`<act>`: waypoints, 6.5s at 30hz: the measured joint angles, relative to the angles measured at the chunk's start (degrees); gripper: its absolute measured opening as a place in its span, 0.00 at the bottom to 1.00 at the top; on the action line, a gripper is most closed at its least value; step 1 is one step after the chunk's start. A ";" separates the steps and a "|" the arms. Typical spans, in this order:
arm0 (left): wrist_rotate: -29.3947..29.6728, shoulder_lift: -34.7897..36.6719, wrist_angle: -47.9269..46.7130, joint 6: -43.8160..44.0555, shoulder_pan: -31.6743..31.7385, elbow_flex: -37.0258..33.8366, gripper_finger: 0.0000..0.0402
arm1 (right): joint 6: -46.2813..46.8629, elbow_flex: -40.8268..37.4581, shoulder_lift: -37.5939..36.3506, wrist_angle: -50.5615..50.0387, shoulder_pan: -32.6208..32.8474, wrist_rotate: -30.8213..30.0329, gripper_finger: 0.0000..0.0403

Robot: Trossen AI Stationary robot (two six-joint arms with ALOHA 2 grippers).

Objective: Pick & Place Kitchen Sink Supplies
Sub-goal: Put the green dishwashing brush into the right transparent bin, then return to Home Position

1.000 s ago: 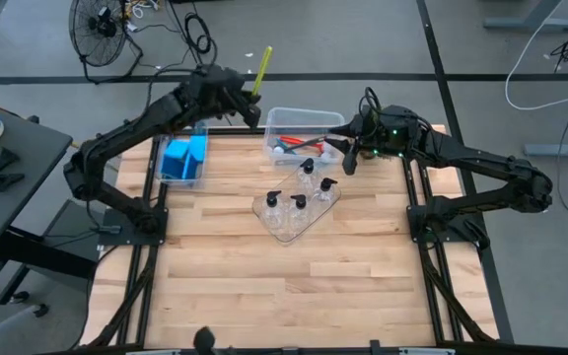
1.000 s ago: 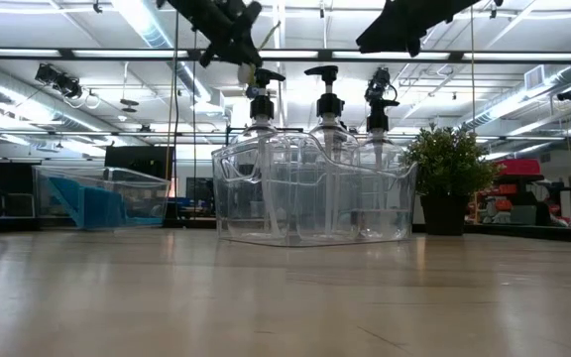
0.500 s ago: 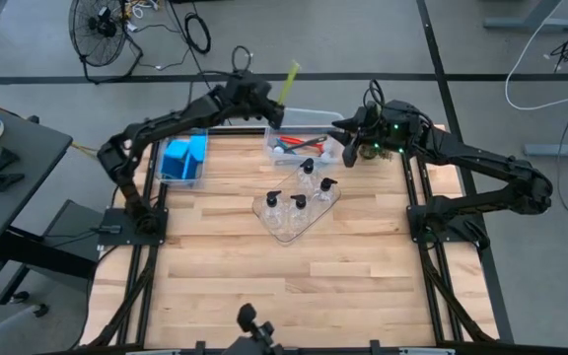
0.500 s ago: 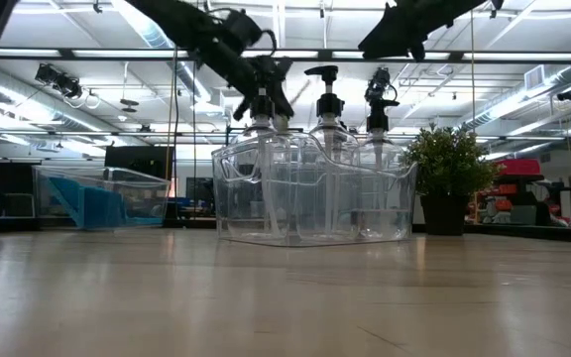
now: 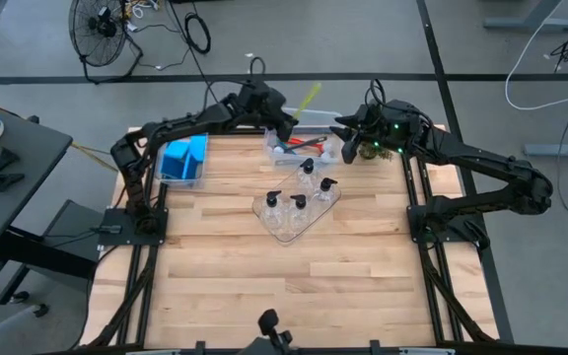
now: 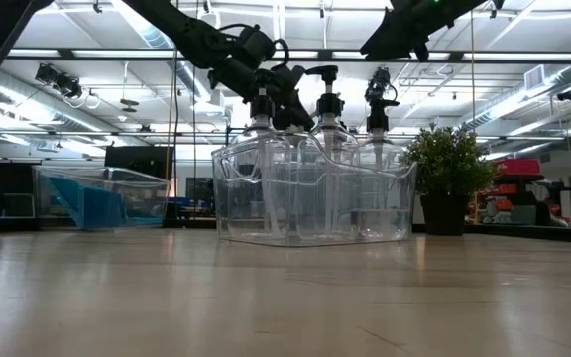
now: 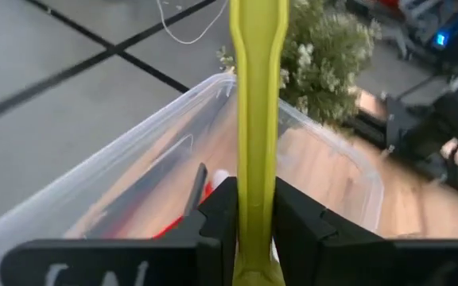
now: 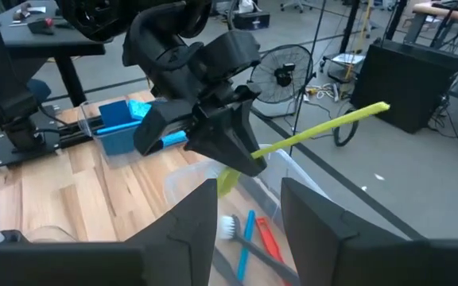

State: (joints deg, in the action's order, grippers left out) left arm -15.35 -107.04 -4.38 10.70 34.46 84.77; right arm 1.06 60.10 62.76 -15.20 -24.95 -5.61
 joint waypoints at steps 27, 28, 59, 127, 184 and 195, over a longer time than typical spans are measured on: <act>-0.59 7.04 -6.99 -5.95 -3.02 0.02 0.34 | -0.14 0.00 0.00 -3.94 0.00 0.56 0.35; -1.19 7.79 -7.08 -5.35 -3.20 0.02 0.31 | -0.19 0.00 0.00 -4.37 0.00 0.66 0.35; -7.36 14.74 -9.47 -1.45 -11.84 0.04 0.00 | 3.51 -9.60 -3.94 6.21 -0.11 13.71 0.00; 1.73 51.01 6.79 9.68 -16.70 -38.33 0.00 | 4.35 -52.81 -46.53 23.68 24.74 9.18 0.00; -0.98 53.23 10.90 4.02 -16.94 -38.32 0.01 | 13.05 -59.17 -48.91 16.37 25.07 7.99 0.01; 2.02 53.24 11.33 4.57 -16.90 -38.32 0.01 | 13.05 -59.17 -57.53 16.46 25.57 8.04 0.01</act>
State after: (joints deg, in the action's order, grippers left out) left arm -13.32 -53.80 6.95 15.27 17.56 46.46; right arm 14.11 0.93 5.23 1.26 0.62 2.44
